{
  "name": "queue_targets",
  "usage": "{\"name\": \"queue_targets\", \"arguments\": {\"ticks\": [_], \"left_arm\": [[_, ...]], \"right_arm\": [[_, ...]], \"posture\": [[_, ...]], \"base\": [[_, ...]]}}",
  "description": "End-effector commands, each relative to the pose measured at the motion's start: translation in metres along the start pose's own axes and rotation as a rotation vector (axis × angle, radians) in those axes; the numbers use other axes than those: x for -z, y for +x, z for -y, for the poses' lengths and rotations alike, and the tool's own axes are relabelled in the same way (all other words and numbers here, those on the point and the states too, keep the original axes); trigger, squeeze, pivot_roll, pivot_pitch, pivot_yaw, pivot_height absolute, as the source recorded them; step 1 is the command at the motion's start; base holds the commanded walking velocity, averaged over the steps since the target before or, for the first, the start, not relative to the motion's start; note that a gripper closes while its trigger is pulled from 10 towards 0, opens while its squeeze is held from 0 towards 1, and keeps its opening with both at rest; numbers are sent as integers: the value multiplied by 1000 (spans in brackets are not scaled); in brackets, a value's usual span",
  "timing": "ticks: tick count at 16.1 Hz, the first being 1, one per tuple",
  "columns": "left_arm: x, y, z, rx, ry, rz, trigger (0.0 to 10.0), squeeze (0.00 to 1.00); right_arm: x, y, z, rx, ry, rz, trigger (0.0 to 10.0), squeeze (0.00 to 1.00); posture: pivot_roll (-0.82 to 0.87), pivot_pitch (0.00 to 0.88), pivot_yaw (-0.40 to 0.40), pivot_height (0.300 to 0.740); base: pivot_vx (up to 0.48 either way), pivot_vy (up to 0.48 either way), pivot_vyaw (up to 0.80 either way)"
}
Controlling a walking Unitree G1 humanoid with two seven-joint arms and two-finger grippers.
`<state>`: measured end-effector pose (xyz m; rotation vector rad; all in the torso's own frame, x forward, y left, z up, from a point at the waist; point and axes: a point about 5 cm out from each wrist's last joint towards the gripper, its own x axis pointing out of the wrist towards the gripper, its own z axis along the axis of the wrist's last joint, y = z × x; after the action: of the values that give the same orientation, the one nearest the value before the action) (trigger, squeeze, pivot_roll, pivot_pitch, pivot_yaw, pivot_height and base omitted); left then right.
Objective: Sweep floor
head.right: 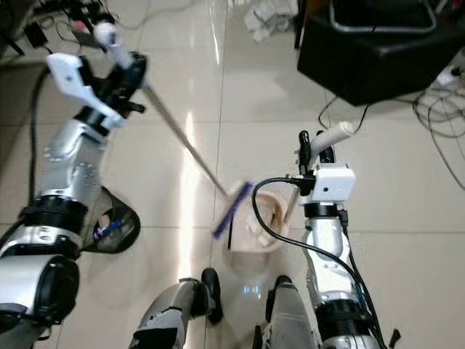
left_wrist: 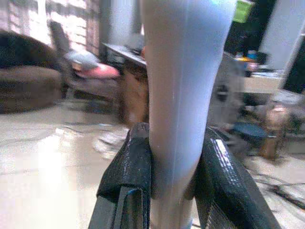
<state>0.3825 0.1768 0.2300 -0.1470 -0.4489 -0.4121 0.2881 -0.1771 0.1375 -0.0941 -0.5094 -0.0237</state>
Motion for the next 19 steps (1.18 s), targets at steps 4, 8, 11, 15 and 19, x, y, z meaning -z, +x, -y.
{"name": "queue_targets", "arguments": {"ticks": [4, 8, 11, 15, 19], "left_arm": [[22, -37, -20, -157, 85, -53, 10000, 0], [62, -76, -12, -208, 56, -198, 10000, 0], [84, -112, 16, -99, 86, -316, 10000, 0], [88, -136, 26, -92, 95, -368, 10000, 0], [78, -142, 32, -126, 107, -367, 10000, 0]], "right_arm": [[-33, 3, 24, 72, 81, 21, 10000, 0], [-71, 21, 40, 106, 121, 57, 10000, 0], [-108, 45, 47, 93, 174, 112, 10000, 0], [-127, 71, 41, 22, 262, 120, 10000, 0], [-144, 96, 37, -15, 298, 141, 10000, 0]], "posture": [[-31, 121, 130, 740], [-69, 111, 134, 740], [-82, 91, 127, 740], [-60, 80, 102, 740], [-49, 65, 70, 740]], "base": [[0, 0, 0], [0, 0, 200], [0, 0, 800], [0, 0, 800], [0, 0, 800]]}}
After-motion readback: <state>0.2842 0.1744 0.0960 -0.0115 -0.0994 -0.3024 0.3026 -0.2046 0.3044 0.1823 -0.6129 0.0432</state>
